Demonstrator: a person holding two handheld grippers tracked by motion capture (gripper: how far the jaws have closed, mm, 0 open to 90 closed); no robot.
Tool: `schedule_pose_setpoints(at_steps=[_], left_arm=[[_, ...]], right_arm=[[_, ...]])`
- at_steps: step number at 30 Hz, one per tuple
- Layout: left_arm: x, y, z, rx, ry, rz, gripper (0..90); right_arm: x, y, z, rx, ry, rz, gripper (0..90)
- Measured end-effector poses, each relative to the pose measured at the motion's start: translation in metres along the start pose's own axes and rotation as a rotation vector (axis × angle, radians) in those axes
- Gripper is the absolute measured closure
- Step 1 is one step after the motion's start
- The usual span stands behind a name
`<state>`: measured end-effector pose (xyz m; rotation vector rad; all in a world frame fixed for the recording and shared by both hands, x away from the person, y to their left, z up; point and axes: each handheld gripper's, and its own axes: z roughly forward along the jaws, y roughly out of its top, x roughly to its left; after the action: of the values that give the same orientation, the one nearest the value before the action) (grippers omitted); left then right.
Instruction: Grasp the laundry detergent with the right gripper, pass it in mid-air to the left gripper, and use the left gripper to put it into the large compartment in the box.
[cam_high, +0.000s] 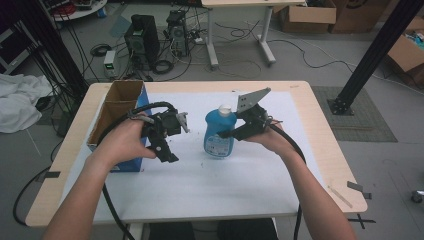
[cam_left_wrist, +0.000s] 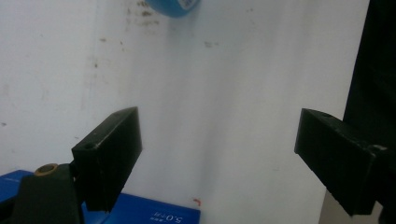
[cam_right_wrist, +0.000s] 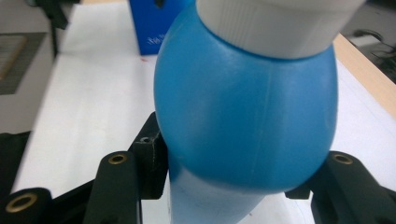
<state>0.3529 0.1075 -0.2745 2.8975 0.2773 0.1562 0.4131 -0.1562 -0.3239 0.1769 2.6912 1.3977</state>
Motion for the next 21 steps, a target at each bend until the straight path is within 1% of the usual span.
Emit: schedule_pose_setpoints(at_steps=[1, 2, 4, 6, 10, 14, 16, 17, 21], left_arm=[[0.0, 0.002, -0.008, -0.011, 0.005, 0.001, 15.6], [0.001, 0.004, -0.016, -0.024, 0.009, 0.003, 15.6], [0.002, 0.007, -0.024, -0.036, 0.009, 0.002, 15.6], [0.004, 0.01, -0.034, -0.04, 0.019, 0.004, 15.7], [0.006, 0.019, -0.051, -0.071, 0.03, 0.005, 15.7], [0.007, 0.03, -0.064, -0.085, 0.033, 0.015, 15.8], [0.008, 0.032, -0.067, -0.085, 0.033, 0.017, 15.7], [0.008, 0.038, -0.072, -0.089, 0.026, 0.024, 15.7], [0.009, 0.049, -0.081, -0.091, 0.025, 0.033, 15.6]], right_arm=[[0.001, 0.002, -0.001, -0.003, 0.009, -0.006, 45.7], [0.003, 0.01, -0.006, -0.014, 0.034, -0.02, 45.7], [0.005, 0.014, -0.008, -0.018, 0.045, -0.026, 45.8], [0.007, 0.019, -0.01, -0.023, 0.058, -0.034, 45.9], [0.011, 0.024, -0.011, -0.037, 0.086, -0.044, 46.2], [0.015, 0.029, -0.011, -0.049, 0.106, -0.053, 46.2], [0.017, 0.031, -0.01, -0.048, 0.11, -0.055, 46.2], [0.019, 0.034, -0.009, -0.047, 0.119, -0.065, 46.2], [0.023, 0.039, -0.007, -0.048, 0.134, -0.081, 46.2]])
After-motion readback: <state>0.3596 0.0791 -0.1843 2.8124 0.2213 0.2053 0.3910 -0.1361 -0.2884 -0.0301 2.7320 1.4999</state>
